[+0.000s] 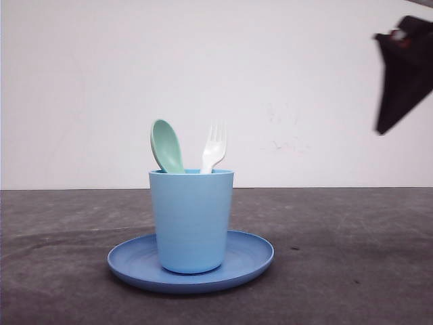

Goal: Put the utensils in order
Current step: 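Open the right gripper and withdraw it upward from the cup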

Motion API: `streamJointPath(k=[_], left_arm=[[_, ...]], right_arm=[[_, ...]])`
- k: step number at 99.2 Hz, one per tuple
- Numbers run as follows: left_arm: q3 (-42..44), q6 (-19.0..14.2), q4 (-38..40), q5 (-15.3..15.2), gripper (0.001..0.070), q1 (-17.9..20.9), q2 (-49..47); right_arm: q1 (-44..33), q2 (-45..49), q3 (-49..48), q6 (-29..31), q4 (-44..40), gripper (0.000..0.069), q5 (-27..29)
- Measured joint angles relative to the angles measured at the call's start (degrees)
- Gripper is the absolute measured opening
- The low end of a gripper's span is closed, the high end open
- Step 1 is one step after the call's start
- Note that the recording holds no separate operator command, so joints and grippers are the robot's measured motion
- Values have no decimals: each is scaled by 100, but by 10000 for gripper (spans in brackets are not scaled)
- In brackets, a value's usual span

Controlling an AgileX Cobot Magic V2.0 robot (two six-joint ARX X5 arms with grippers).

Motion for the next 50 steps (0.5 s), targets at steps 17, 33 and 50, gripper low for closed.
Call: streamJointPath(k=[17,33,50], left_arm=[[0,-2,-122,0,239,0,0],[0,-4,-247,0,239,0,0],[0,-13,-295,0,239,0,0]], right_arm=[[-804,0,66,-74,-483,680,-85],[-979,0,66,-179,-498,680,-85],[-979,0,66,-264,-496,680,-85]])
